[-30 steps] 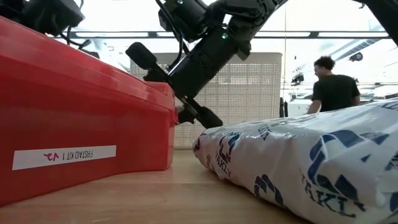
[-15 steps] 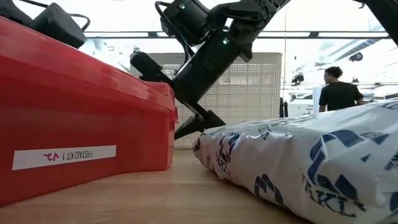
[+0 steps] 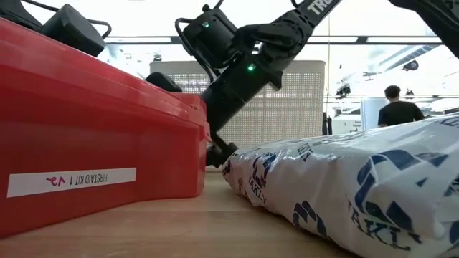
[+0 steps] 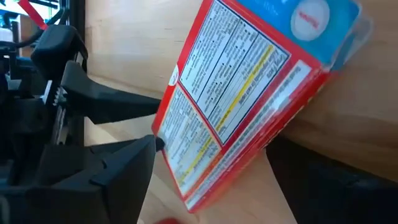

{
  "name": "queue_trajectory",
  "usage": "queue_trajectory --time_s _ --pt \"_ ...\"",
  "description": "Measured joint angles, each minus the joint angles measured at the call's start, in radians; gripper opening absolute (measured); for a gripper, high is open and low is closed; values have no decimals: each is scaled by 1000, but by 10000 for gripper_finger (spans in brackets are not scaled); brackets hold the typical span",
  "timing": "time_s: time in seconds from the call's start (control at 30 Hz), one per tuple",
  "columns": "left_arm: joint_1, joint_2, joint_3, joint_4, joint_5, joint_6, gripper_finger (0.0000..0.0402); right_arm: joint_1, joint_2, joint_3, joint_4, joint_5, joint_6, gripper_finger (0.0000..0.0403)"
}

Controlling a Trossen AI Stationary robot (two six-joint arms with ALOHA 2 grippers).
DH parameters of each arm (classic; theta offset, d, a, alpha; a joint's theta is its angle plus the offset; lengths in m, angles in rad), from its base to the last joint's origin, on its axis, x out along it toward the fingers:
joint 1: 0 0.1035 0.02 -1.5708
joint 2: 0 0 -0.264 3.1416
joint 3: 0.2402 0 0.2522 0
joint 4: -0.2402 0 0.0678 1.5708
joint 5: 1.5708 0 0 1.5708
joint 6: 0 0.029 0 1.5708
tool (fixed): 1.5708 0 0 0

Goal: Pick & place medical supplies in basket/bin
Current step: Put the bandage box into the white bin

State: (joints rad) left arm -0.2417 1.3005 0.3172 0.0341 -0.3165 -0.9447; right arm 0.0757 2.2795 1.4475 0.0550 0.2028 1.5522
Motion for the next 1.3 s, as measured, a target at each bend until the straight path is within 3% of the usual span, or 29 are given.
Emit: queue_trajectory --time_s 0.2,0.33,0.77,0.97,1.07,1.3 --pt "0 -5 -2 21 10 0 131 -25 0 33 -17 12 -78 291" --pt "0 -6 -2 54 11 0 131 -32 6 69 -30 10 -160 263" --pt "0 -12 12 59 8 0 131 -25 19 77 -49 -5 -169 83" --pt "-39 -106 66 -30 9 9 131 -8 -17 74 -80 -1 -225 19" --pt "-98 -192 99 -164 -47 8 130 15 -58 73 -160 45 -237 20" --pt "-257 -399 188 -489 -296 -108 109 100 -203 74 -340 258 -290 20"
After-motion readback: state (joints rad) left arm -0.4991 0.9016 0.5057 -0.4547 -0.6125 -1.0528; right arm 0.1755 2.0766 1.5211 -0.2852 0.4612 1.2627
